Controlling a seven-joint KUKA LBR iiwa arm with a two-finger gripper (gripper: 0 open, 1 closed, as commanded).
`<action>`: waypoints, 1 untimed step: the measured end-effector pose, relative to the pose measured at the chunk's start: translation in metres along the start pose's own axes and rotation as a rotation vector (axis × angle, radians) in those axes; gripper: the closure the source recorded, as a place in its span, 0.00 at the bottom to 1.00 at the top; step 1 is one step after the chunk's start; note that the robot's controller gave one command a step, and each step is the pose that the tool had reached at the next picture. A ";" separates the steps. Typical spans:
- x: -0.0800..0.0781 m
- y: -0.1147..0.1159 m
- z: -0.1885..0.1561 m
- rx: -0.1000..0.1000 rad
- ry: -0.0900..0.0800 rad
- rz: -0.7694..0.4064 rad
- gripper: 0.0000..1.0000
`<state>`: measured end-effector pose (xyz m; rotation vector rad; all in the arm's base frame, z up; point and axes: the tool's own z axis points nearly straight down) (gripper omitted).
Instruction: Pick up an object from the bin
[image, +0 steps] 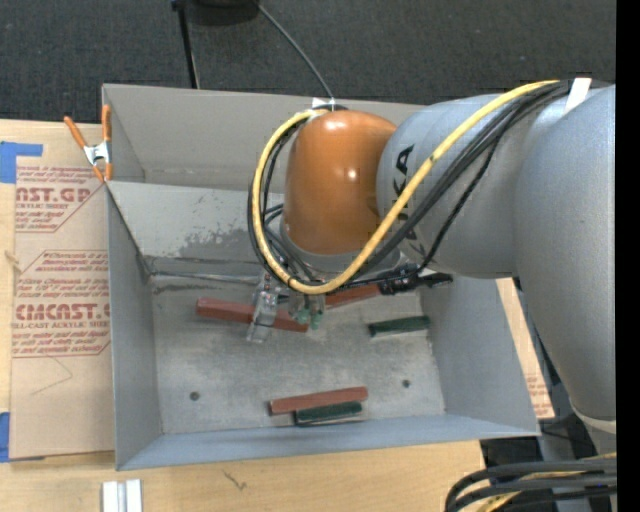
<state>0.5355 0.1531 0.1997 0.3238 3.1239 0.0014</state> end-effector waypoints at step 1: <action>0.006 -0.009 -0.031 0.003 0.005 -0.090 1.00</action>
Offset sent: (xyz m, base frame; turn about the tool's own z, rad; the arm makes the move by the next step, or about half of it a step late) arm -0.0344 -0.0277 0.1388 -0.1491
